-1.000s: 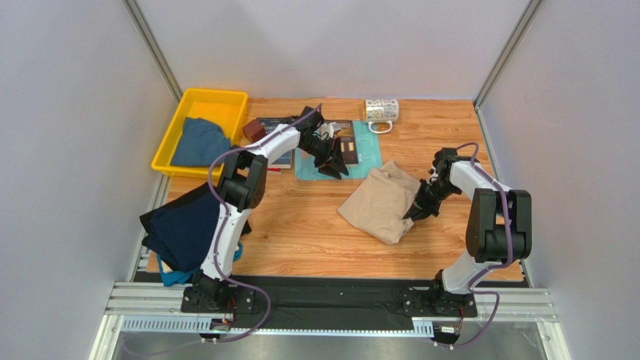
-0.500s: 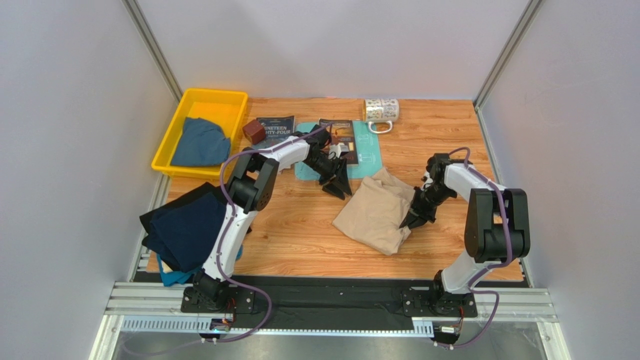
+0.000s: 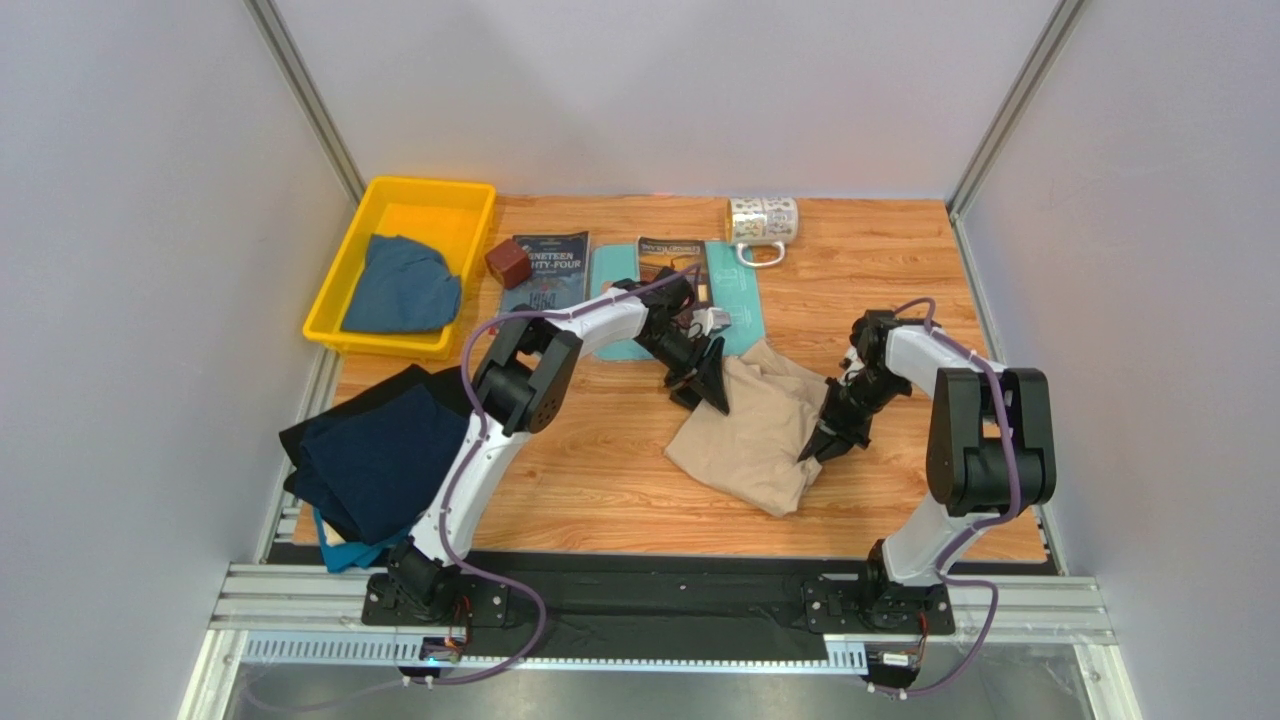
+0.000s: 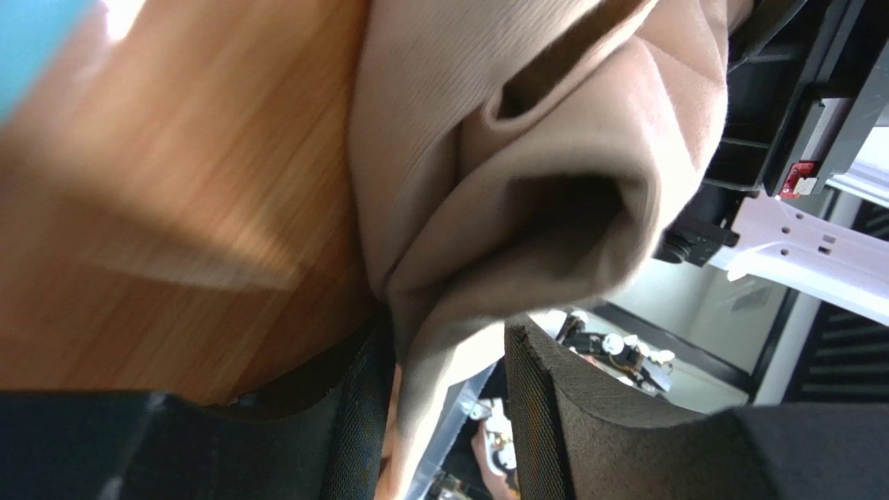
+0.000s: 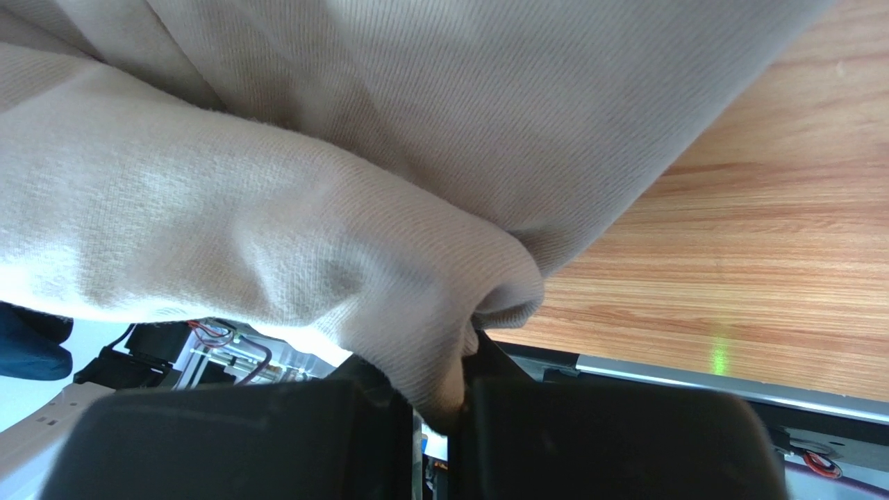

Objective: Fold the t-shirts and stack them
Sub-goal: Neatly place the folded tshirt to the corner

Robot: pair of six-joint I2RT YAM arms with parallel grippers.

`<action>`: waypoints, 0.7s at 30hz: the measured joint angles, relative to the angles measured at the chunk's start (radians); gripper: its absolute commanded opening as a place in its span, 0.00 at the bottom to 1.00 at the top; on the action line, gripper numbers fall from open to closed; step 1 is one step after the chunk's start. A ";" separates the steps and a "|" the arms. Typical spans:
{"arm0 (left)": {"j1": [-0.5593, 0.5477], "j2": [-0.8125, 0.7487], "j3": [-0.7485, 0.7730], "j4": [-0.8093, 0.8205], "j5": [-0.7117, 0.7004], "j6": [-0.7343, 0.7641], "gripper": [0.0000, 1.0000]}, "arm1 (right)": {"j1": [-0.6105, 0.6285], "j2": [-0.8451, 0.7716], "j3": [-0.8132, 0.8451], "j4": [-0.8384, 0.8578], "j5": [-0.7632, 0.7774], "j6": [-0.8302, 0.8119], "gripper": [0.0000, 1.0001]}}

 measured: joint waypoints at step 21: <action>-0.035 -0.012 -0.065 0.087 0.003 -0.007 0.00 | 0.000 0.000 0.002 -0.006 -0.013 -0.004 0.22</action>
